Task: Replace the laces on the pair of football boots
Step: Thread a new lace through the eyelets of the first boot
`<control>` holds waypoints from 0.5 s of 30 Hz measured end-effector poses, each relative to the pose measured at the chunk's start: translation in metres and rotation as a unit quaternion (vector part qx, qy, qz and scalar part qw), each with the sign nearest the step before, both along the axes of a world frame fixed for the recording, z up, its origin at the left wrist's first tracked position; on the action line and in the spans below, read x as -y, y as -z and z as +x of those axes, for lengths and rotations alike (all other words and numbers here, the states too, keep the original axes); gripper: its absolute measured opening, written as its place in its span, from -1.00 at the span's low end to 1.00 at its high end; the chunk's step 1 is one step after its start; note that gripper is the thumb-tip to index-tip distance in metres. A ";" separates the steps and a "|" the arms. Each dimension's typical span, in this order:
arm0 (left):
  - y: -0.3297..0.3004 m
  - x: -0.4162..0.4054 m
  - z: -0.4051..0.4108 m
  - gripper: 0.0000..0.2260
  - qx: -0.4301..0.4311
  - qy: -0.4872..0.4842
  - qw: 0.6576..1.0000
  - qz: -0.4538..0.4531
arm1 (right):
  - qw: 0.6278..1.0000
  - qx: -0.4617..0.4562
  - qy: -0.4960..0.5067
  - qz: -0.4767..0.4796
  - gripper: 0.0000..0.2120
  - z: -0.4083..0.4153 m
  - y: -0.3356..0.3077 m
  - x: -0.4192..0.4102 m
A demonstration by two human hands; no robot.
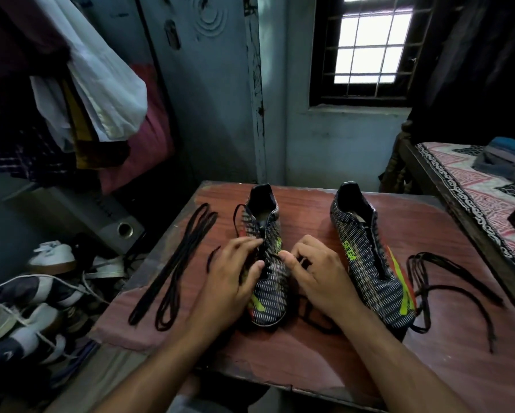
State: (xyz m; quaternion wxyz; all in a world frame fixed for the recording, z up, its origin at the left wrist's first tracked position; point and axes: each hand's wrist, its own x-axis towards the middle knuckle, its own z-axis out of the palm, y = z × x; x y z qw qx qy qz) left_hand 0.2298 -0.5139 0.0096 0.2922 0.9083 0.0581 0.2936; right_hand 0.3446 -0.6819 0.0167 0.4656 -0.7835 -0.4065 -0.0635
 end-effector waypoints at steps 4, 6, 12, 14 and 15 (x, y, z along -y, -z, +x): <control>0.002 -0.001 -0.010 -0.50 -0.034 0.011 0.996 -0.086 | 0.996 -0.092 0.000 -0.022 -0.71 -0.008 -0.020 0.004; 0.005 -0.003 -0.015 -0.49 -0.047 -0.003 0.996 -0.079 | 0.988 -0.143 -0.019 -0.050 -0.73 -0.017 -0.035 0.008; 0.005 -0.005 -0.025 -0.44 -0.148 -0.064 0.987 -0.020 | 0.930 -0.358 -0.055 -0.053 -0.72 -0.045 -0.084 0.008; 0.003 -0.002 -0.025 -0.46 -0.146 -0.072 0.987 -0.013 | 0.928 -0.360 -0.060 -0.076 -0.70 -0.049 -0.098 0.005; 0.003 -0.001 -0.026 -0.45 -0.139 -0.074 0.987 -0.015 | 0.929 -0.358 -0.057 -0.078 -0.69 -0.052 -0.105 0.002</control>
